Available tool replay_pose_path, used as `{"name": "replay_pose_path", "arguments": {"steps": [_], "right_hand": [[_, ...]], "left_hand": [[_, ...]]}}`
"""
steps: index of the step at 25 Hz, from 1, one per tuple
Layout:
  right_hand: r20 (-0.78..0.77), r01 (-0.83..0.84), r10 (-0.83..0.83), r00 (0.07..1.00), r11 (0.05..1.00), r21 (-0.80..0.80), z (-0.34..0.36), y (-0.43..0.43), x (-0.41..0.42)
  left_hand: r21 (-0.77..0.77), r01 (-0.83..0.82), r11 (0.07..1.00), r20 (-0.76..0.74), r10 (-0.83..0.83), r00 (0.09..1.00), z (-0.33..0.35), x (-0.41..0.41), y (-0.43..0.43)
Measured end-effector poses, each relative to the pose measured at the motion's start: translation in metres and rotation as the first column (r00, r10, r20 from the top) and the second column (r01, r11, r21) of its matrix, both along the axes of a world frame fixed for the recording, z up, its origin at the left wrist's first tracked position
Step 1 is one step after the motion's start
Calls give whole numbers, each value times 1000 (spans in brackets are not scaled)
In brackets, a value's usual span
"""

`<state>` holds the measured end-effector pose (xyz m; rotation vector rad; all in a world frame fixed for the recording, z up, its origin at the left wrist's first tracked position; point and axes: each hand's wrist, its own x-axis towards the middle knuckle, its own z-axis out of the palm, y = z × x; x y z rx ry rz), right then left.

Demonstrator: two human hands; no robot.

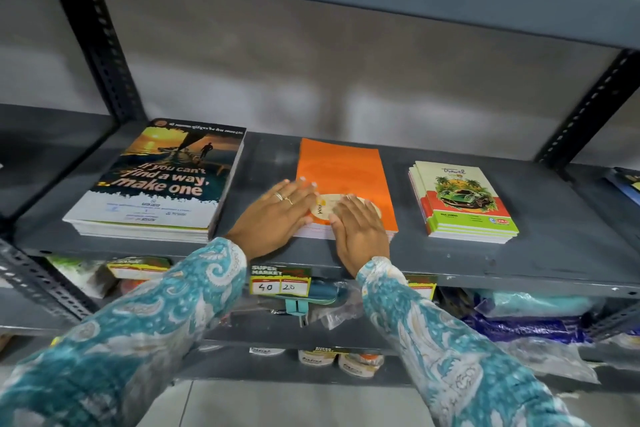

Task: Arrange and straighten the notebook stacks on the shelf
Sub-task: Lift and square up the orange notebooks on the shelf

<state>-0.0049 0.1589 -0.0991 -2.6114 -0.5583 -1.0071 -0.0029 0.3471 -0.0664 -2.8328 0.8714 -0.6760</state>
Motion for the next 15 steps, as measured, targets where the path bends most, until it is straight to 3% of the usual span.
{"name": "replay_pose_path", "arguments": {"steps": [5, 6, 8, 11, 15], "right_hand": [[-52, -243, 240, 969, 968, -63, 27, 106, -13], [-92, -311, 302, 949, 945, -102, 33, 129, -15], [-313, -454, 384, 868, 870, -192, 39, 168, -18], [-568, -578, 348, 746, 762, -292, 33, 196, -19], [-568, -548, 291, 770, 758, -354, 31, 199, -19]], "left_hand": [[-117, -245, 962, -4, 247, 969, 14, -31, 106], [-140, -289, 947, -39, 287, 957, 12, -40, 130], [-167, -355, 920, -105, 342, 934, 5, -59, 175], [-132, -400, 907, -162, 378, 911, -9, -81, 223], [-109, -404, 908, -173, 383, 908, -21, -78, 241]]}}
